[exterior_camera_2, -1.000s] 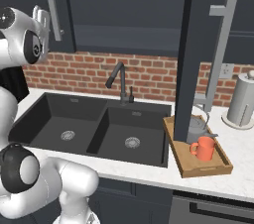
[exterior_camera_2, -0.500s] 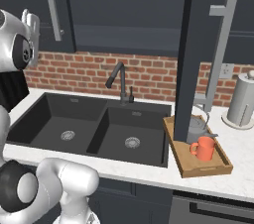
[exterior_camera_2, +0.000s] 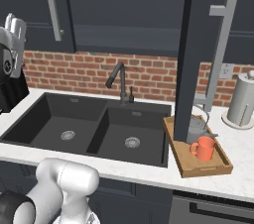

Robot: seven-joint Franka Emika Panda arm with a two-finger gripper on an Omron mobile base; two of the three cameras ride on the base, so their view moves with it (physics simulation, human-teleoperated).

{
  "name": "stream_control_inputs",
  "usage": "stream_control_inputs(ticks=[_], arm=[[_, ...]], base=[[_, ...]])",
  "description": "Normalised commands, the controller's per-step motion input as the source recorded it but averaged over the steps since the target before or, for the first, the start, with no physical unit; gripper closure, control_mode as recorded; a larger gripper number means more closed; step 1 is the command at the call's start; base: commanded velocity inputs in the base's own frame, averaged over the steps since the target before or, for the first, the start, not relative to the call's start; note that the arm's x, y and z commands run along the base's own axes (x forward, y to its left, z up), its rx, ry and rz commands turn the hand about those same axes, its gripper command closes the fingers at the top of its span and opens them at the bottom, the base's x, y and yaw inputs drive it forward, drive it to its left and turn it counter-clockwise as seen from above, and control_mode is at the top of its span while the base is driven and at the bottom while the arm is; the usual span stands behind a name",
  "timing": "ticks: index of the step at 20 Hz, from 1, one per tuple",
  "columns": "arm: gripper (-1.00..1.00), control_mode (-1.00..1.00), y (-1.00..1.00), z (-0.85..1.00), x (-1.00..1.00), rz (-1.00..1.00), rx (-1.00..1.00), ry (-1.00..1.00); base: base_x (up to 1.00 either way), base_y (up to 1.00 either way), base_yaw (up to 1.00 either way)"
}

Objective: Pick the kettle from the counter and place it on the tray. Then pick the mug from the cabinet and place it on the tray. Then close the cabinet doors.

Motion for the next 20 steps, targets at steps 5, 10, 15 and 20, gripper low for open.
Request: stream_control_inputs(ticks=[5,10,15,20], arm=[[-1.0,-1.0,0.0,0.01,-0.8,-0.04,0.27,-0.1],[-1.0,-1.0,-0.07,0.0,-0.78,-0.1,0.34,-0.14],[-1.0,-1.0,-0.21,0.02,-0.63,-0.31,0.37,-0.06],[-1.0,-1.0,-0.27,0.13,-0.32,-0.5,0.46,0.02]], base=[[0.0,0.0,0.0],[0.0,0.0,0.0],[0.0,0.0,0.0],[0.0,0.0,0.0]])
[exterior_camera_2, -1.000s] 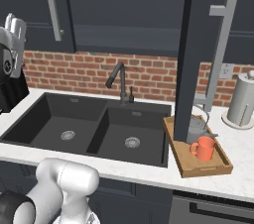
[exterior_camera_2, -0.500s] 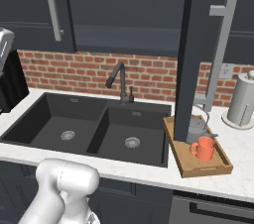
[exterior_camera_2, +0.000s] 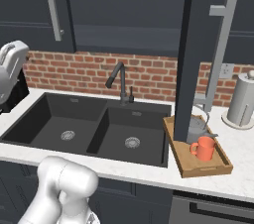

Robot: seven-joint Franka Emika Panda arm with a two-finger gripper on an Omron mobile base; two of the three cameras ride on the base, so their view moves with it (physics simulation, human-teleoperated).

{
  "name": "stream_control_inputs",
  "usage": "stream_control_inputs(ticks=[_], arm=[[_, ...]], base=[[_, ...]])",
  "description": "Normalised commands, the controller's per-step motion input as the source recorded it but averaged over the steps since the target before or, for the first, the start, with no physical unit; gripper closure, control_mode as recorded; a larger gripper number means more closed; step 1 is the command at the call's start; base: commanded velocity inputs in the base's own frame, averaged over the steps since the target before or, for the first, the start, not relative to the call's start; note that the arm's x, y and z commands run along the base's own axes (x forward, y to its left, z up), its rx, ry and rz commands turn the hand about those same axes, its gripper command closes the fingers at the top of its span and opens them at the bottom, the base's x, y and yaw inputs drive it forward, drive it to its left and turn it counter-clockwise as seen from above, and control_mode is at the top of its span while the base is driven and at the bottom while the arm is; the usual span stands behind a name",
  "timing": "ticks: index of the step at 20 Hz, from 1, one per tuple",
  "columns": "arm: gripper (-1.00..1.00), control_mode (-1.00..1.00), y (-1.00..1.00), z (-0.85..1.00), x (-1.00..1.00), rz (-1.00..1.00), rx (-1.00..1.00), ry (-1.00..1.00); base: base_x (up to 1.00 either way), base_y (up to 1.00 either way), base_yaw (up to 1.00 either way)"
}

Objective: Pick the kettle from the counter and place it on the tray. Then pick the mug from the cabinet and place it on the tray. Then close the cabinet doors.

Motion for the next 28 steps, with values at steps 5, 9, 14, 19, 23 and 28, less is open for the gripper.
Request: stream_control_inputs(ticks=[5,9,14,19,23,28], arm=[[-1.0,-1.0,-0.39,0.13,-0.27,-0.35,0.52,0.01],[-1.0,-1.0,-0.2,0.05,-0.4,-0.21,0.51,-0.01],[-1.0,-1.0,-0.18,0.1,-0.37,-0.03,0.39,-0.15],[-1.0,-1.0,-0.12,0.03,-0.41,0.0,0.03,-0.24],[-1.0,-1.0,-0.12,0.0,-0.42,0.0,-0.43,-0.14],[-1.0,-1.0,-0.1,-0.07,-0.29,0.02,-0.83,-0.07]], base=[[0.0,0.0,0.0],[0.0,0.0,0.0],[0.0,0.0,0.0],[0.0,0.0,0.0],[0.0,0.0,0.0],[0.0,0.0,0.0]])
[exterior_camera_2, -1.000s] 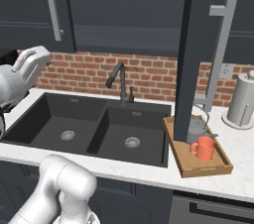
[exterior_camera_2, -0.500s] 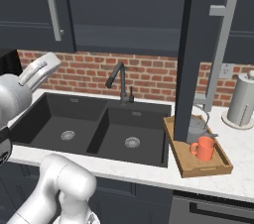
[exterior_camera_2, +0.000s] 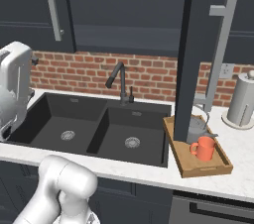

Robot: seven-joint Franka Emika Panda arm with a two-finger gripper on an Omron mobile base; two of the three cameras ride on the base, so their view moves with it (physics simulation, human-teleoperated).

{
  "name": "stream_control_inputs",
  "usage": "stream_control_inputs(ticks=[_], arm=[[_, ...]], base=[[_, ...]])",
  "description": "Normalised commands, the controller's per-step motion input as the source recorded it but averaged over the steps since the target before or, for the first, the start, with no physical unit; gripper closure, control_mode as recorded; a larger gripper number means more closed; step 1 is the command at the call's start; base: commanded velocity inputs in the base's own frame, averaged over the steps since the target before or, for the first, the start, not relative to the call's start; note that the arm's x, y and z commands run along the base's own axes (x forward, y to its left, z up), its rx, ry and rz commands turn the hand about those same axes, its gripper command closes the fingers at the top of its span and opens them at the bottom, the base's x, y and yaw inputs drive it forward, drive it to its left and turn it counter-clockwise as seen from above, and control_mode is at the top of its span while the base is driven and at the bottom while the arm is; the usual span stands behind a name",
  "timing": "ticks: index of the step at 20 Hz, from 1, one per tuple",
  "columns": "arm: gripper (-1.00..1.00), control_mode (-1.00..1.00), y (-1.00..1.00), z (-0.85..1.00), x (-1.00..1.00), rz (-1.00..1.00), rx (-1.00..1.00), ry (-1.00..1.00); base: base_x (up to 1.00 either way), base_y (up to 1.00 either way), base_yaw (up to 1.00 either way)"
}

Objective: Pick the kettle from the counter and place it on the tray. Then pick the mug from the cabinet and place it on the tray. Then close the cabinet doors.

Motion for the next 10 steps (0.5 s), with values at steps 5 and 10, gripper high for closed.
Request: stream_control_inputs(ticks=[5,10], arm=[[-1.0,-1.0,-0.19,-0.16,-0.26,0.12,-0.99,-0.14],[-1.0,-1.0,-0.12,-0.22,-0.24,0.07,-1.0,-0.14]], base=[[0.0,0.0,0.0],[0.0,0.0,0.0]])
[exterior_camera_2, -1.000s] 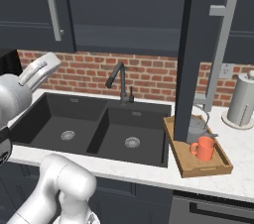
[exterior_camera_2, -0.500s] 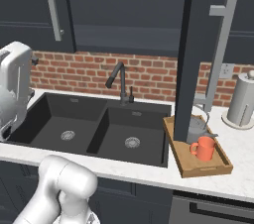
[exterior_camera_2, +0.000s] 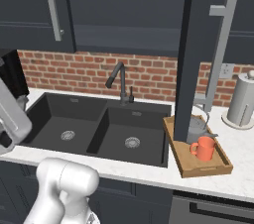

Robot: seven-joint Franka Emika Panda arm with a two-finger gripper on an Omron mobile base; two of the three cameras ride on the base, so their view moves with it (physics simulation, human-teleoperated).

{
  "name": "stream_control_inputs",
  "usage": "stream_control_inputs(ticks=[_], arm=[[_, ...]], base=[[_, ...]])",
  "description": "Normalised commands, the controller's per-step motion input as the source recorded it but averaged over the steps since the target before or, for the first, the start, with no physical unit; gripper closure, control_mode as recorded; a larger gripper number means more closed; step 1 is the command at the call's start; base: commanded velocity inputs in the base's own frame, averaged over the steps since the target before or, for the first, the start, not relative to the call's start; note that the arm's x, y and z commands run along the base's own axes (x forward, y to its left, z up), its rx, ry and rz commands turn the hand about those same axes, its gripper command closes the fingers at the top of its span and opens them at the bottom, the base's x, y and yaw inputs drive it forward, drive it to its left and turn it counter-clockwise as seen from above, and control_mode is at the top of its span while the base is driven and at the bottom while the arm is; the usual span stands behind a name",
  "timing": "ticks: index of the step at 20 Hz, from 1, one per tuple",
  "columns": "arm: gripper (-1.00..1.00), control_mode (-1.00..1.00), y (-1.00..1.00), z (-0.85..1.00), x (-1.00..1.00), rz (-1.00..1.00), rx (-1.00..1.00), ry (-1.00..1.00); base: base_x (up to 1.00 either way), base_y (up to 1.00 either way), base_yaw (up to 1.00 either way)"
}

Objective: Pick the kettle from the counter and place it on the tray. Then pick the mug from the cabinet and place it on the tray. Then close the cabinet doors.

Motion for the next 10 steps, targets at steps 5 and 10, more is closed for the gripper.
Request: stream_control_inputs(ticks=[5,10], arm=[[-1.0,-1.0,-0.05,-0.4,-0.12,0.0,-1.0,-0.02],[-1.0,-1.0,0.0,-0.35,-0.03,-0.07,-0.89,0.0]], base=[[0.0,0.0,0.0],[0.0,0.0,0.0]])
